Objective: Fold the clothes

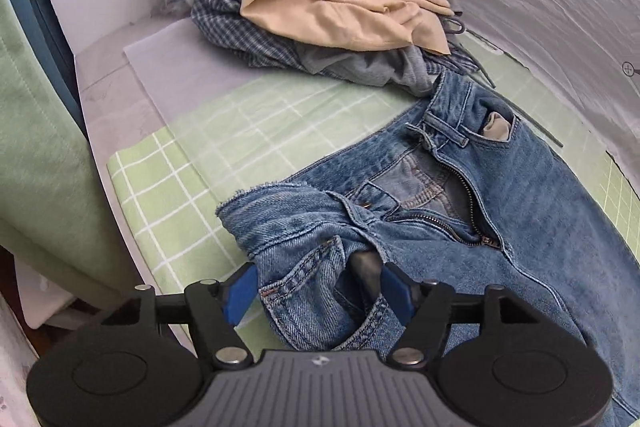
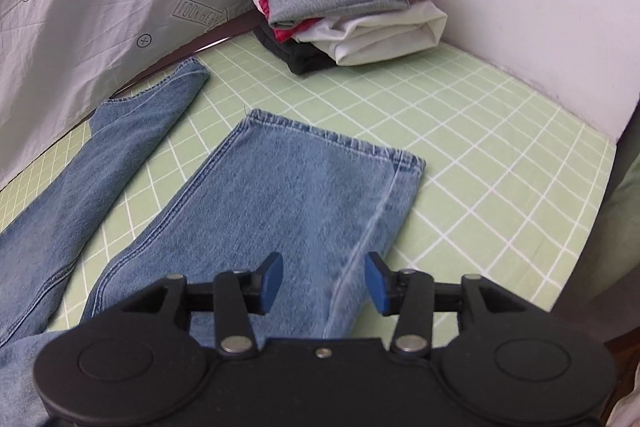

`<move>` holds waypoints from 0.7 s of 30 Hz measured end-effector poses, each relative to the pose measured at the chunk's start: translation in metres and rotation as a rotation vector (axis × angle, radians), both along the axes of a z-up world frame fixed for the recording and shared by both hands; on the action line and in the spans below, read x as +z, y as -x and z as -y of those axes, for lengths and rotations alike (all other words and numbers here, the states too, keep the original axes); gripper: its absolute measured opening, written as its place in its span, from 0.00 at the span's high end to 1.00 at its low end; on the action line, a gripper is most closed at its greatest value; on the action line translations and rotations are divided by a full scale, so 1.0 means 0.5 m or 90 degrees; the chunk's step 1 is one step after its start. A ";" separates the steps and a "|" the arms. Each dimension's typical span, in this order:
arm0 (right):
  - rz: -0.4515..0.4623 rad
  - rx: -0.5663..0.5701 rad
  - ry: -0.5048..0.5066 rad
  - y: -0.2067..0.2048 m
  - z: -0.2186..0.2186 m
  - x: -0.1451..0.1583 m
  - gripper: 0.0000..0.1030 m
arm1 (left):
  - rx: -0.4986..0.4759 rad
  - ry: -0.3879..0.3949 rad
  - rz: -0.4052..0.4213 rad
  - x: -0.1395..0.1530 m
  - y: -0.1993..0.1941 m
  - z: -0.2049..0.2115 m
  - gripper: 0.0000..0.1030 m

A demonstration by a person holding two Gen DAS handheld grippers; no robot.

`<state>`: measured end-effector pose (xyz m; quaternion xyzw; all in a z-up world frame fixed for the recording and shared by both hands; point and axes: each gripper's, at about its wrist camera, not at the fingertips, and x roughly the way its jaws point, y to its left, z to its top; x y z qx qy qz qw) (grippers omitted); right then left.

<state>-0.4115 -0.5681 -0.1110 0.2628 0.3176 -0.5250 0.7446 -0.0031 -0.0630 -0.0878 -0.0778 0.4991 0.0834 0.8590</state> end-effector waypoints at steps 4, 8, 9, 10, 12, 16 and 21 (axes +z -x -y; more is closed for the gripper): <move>-0.024 0.038 0.023 -0.030 0.033 -0.002 0.37 | 0.019 -0.023 0.030 0.023 0.007 0.019 0.29; -0.045 0.075 0.041 -0.059 0.068 -0.006 0.25 | 0.020 -0.033 0.056 0.041 0.012 0.033 0.25; -0.051 0.085 0.046 -0.066 0.077 -0.007 0.24 | 0.014 -0.035 0.060 0.042 0.014 0.040 0.25; -0.056 0.094 0.050 -0.073 0.085 -0.008 0.23 | 0.007 -0.037 0.063 0.042 0.016 0.047 0.23; -0.067 0.112 0.060 -0.088 0.103 -0.010 0.20 | -0.009 -0.032 0.064 0.036 0.020 0.072 0.22; -0.088 0.149 0.075 -0.118 0.140 -0.018 0.18 | -0.039 -0.018 0.049 0.008 0.023 0.135 0.21; -0.109 0.196 0.072 -0.161 0.205 -0.053 0.15 | -0.086 -0.001 -0.010 -0.070 0.017 0.223 0.18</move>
